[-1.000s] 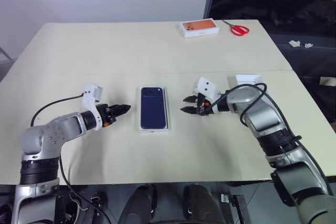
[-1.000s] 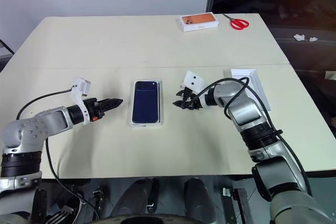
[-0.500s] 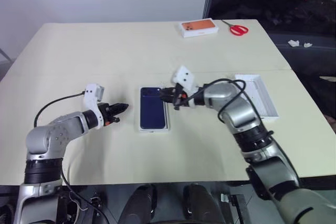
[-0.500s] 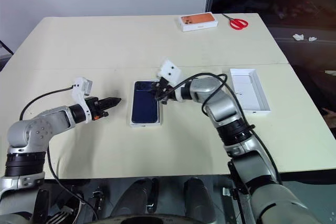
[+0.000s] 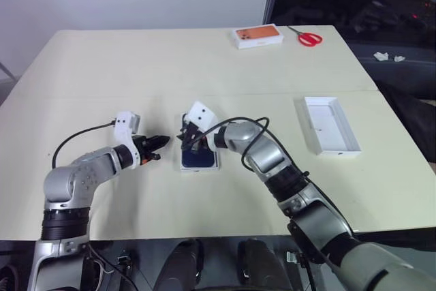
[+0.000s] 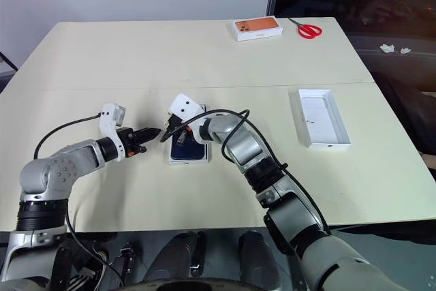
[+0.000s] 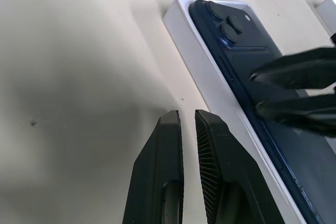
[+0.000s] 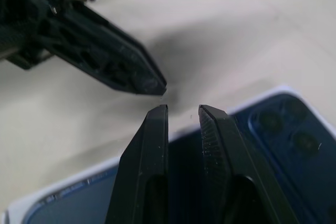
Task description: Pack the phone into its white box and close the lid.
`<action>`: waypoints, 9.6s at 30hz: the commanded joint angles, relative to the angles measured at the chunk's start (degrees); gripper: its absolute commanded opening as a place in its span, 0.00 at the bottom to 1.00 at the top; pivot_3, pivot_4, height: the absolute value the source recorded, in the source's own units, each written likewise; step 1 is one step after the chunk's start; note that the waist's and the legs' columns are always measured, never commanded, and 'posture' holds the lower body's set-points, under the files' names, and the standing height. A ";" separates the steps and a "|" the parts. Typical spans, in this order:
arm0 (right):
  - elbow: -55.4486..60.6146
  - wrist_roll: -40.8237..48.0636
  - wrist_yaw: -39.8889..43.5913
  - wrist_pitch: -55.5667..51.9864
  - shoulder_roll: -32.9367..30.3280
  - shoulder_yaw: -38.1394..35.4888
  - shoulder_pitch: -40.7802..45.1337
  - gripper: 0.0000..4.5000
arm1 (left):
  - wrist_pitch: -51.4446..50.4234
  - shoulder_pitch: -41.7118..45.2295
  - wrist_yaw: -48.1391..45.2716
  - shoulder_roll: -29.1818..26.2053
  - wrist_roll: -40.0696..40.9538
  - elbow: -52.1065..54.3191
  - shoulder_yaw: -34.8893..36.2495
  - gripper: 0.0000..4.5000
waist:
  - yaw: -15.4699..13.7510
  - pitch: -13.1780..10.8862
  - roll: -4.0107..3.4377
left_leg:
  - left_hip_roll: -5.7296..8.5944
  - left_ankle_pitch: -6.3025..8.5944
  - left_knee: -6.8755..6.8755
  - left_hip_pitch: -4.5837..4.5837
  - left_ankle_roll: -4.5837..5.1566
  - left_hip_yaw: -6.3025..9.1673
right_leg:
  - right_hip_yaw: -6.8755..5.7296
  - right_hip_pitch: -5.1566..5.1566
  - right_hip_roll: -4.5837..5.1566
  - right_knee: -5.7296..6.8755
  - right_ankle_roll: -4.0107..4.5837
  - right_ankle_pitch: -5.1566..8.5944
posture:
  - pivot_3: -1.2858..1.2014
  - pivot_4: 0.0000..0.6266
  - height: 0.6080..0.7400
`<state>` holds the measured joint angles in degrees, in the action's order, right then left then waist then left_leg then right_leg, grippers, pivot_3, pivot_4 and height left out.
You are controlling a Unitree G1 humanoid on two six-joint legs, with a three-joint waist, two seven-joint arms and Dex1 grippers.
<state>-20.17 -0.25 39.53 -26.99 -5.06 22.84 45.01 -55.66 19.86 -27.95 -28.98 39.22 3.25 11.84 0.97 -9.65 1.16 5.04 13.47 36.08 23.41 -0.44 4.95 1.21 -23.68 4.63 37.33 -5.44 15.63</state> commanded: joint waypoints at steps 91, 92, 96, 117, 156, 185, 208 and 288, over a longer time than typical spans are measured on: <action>4.10 -7.77 10.75 5.81 -25.56 -1.76 -6.50 0.01 | 13.11 17.57 -11.10 15.36 -29.06 -22.66 -28.51 0.00 | -3.88 0.42 -0.61 | 0.29 0.21 0.13 -1.05 0.36 0.24 | -0.42 1.49 0.15 -0.66 -0.07 0.06 | 0.52 0.24 1.00; 3.57 -7.79 10.88 6.15 -26.57 -2.34 -6.59 0.01 | 13.63 18.57 -11.49 16.37 -29.33 -23.95 -28.30 0.00 | -4.05 0.42 -0.61 | 0.30 0.21 0.14 -1.05 0.37 0.24 | -0.43 1.51 0.15 -0.69 -0.08 0.05 | 0.52 0.24 1.00; 2.85 -7.74 11.68 6.91 -29.84 -3.77 -7.26 0.01 | 16.26 21.52 -11.97 19.48 -31.10 -28.96 -27.75 0.00 | -4.69 0.42 -0.60 | 0.32 0.23 0.15 -1.01 0.42 0.24 | -0.45 1.51 0.18 -0.75 -0.09 0.05 | 0.52 0.24 1.00; 3.53 -8.51 15.33 8.99 -37.33 -6.55 -9.65 0.01 | 19.61 21.75 -13.27 24.28 -34.19 -30.21 -26.63 0.00 | -4.60 0.39 -0.56 | 0.31 0.28 0.12 -0.93 0.48 0.24 | -0.46 1.59 0.20 -1.05 -0.20 0.01 | 0.52 0.24 1.00; 19.12 11.81 0.38 -65.51 -41.69 -17.00 2.94 1.00 | 31.65 7.11 -20.91 8.54 -15.34 -6.47 -8.59 0.99 | -0.40 0.03 -0.51 | 0.03 0.08 0.05 0.09 0.17 -0.02 | -0.05 0.20 0.16 -0.28 -0.16 -0.02 | 0.52 0.24 1.00; 1.09 25.91 -22.65 -65.51 -37.29 -16.69 10.17 0.48 | 30.19 4.84 -13.99 10.79 -12.23 -1.11 -7.90 1.00 | -0.30 0.03 -0.51 | 0.02 0.07 0.08 0.09 0.19 -0.08 | 0.00 0.19 0.10 -0.24 -0.15 -0.03 | 0.52 0.24 1.00; 12.90 38.06 -18.77 -64.98 -11.88 -48.61 18.36 0.01 | 27.75 5.35 -15.08 3.81 -7.79 0.29 -2.72 1.00 | 0.05 0.01 -0.55 | -0.04 0.06 0.04 0.09 0.19 -0.09 | 0.04 0.07 -0.01 -0.11 -0.15 -0.03 | 0.52 0.24 1.00; 18.42 5.15 4.10 -2.41 -30.51 -7.26 -5.50 0.01 | 19.96 7.21 -9.06 9.54 -18.16 -12.52 -16.33 0.00 | -0.61 -0.11 -0.55 | 0.01 0.06 0.15 0.04 0.22 -0.08 | -0.02 0.23 0.03 -0.21 -0.04 -0.10 | 0.52 0.24 1.00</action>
<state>-3.14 5.74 43.25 -30.44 -35.46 15.74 38.45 -34.56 26.25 -35.80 -20.35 20.95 -8.50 -2.68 0.35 -9.76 0.61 5.06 13.53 36.25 23.46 -0.22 4.88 1.16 -23.44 4.66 37.12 -5.49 15.54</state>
